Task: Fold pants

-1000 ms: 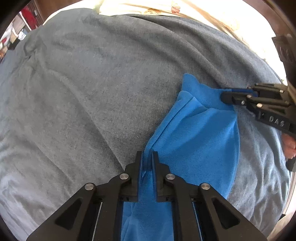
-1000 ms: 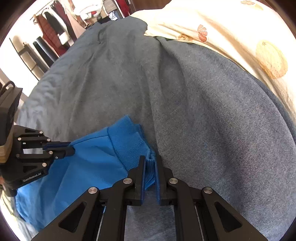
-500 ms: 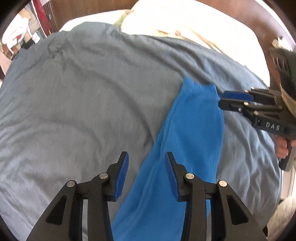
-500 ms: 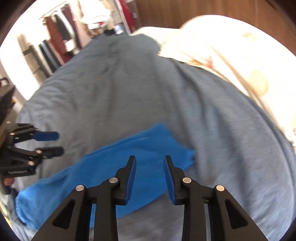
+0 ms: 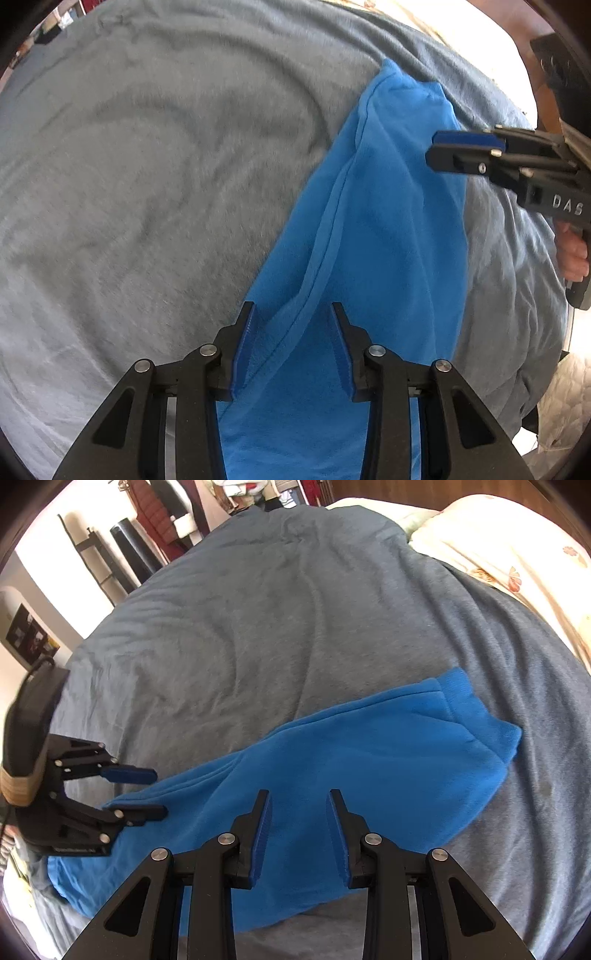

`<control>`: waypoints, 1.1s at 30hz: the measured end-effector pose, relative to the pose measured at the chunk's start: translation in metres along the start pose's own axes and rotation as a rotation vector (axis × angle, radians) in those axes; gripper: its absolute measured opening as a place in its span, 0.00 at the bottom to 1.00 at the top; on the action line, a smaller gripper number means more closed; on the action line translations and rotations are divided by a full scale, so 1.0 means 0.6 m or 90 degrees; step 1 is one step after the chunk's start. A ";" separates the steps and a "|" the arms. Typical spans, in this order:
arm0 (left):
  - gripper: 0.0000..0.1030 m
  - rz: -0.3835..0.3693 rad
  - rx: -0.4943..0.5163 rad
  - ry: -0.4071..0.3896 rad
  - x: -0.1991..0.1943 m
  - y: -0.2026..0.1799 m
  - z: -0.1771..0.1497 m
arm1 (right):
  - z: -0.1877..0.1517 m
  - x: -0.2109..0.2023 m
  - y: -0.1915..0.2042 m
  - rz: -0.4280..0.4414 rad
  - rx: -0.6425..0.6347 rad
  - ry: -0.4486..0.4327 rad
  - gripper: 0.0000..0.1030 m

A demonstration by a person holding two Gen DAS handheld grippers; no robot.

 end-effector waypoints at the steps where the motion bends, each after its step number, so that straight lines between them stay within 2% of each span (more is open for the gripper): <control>1: 0.26 0.000 -0.003 0.000 0.004 0.002 -0.003 | 0.002 0.001 0.003 -0.002 -0.001 0.000 0.31; 2: 0.13 0.000 -0.008 -0.001 0.005 0.005 -0.005 | 0.003 0.002 0.007 -0.002 -0.002 -0.001 0.31; 3: 0.09 -0.012 -0.018 -0.005 0.005 0.007 -0.009 | 0.005 0.002 0.013 -0.002 -0.004 -0.002 0.31; 11: 0.08 0.006 -0.056 -0.073 -0.051 0.029 -0.026 | 0.019 0.013 0.028 -0.008 -0.012 -0.004 0.31; 14: 0.08 0.027 -0.055 -0.064 -0.041 0.037 -0.028 | 0.025 0.024 0.038 -0.004 -0.016 -0.007 0.31; 19: 0.09 0.017 -0.089 -0.055 -0.015 0.058 -0.028 | 0.037 0.062 0.054 -0.012 -0.028 0.008 0.31; 22: 0.15 0.025 -0.112 -0.056 -0.009 0.075 -0.035 | 0.041 0.087 0.060 -0.028 -0.039 0.021 0.31; 25: 0.28 0.010 -0.136 -0.066 -0.015 0.082 -0.041 | 0.041 0.106 0.060 -0.038 -0.036 0.038 0.31; 27: 0.39 0.013 -0.142 -0.087 -0.041 0.081 -0.052 | 0.040 0.103 0.061 -0.044 -0.030 0.040 0.31; 30: 0.42 0.019 -0.134 -0.113 -0.079 0.069 -0.070 | 0.038 0.079 0.072 -0.050 -0.027 0.035 0.31; 33: 0.42 0.026 -0.119 -0.121 -0.112 0.052 -0.104 | 0.029 0.041 0.095 -0.024 -0.020 0.029 0.31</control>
Point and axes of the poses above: each gripper's, at about its wrist camera, not at the fingertips, and x roughly the way its jaws point, y to its left, z to its top, the point moved 5 cm from there along x, roughly the way its jaws point, and after that the axes turned 11 degrees about -z, right-handed, at the moved point
